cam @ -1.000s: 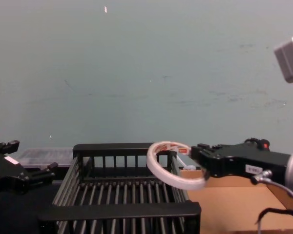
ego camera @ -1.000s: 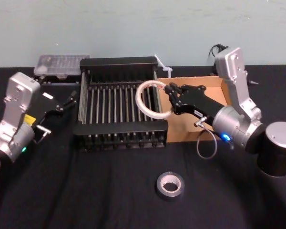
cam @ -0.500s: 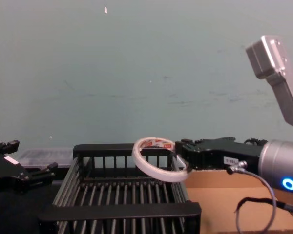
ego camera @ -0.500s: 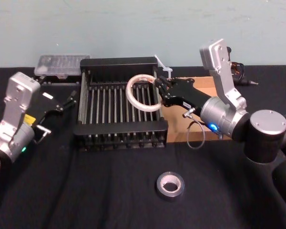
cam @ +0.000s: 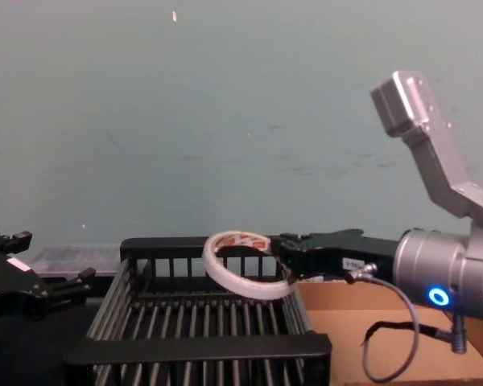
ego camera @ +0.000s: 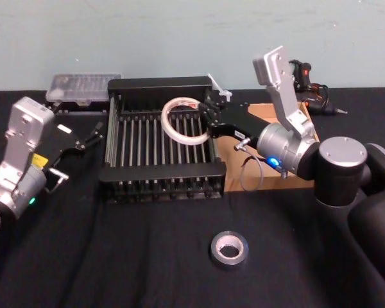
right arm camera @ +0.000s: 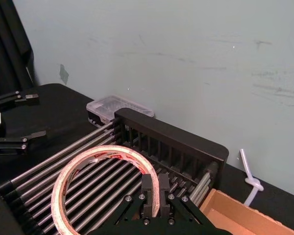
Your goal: Pick up the white tape and place it into the black box , Pick up the silver tape and place it into the brown box.
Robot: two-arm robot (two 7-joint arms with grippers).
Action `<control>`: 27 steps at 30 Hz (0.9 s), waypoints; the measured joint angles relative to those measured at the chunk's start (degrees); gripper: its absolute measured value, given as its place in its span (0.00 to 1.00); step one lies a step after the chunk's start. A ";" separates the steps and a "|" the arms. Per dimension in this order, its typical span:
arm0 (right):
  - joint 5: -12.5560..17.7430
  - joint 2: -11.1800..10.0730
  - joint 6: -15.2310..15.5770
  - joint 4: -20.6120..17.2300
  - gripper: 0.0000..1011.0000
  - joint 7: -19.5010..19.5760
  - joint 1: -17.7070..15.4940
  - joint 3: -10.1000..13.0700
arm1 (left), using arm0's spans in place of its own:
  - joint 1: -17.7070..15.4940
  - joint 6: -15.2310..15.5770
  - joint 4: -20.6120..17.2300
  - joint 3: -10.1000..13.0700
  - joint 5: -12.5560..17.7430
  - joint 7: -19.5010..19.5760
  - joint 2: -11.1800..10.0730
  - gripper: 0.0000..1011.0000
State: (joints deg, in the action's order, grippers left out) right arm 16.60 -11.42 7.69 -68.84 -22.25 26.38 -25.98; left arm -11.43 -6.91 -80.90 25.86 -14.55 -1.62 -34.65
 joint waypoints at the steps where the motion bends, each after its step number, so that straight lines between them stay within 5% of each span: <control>1: -0.10 0.16 -0.02 0.38 0.09 -0.02 0.26 -0.10 | 0.00 0.00 0.00 0.00 0.00 0.00 0.00 0.99; 16: -2.41 2.21 -0.20 5.69 0.09 -0.35 3.81 -1.45 | 0.00 0.00 0.00 0.00 0.00 0.00 0.00 0.99; 27: -3.42 2.48 0.20 6.13 0.09 0.09 3.95 -1.43 | 0.00 0.00 0.00 0.00 0.00 0.00 0.00 0.99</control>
State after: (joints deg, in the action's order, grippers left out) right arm 13.18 -8.94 7.90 -62.71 -22.16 30.33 -27.42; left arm -11.43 -6.91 -80.90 25.86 -14.55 -1.62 -34.64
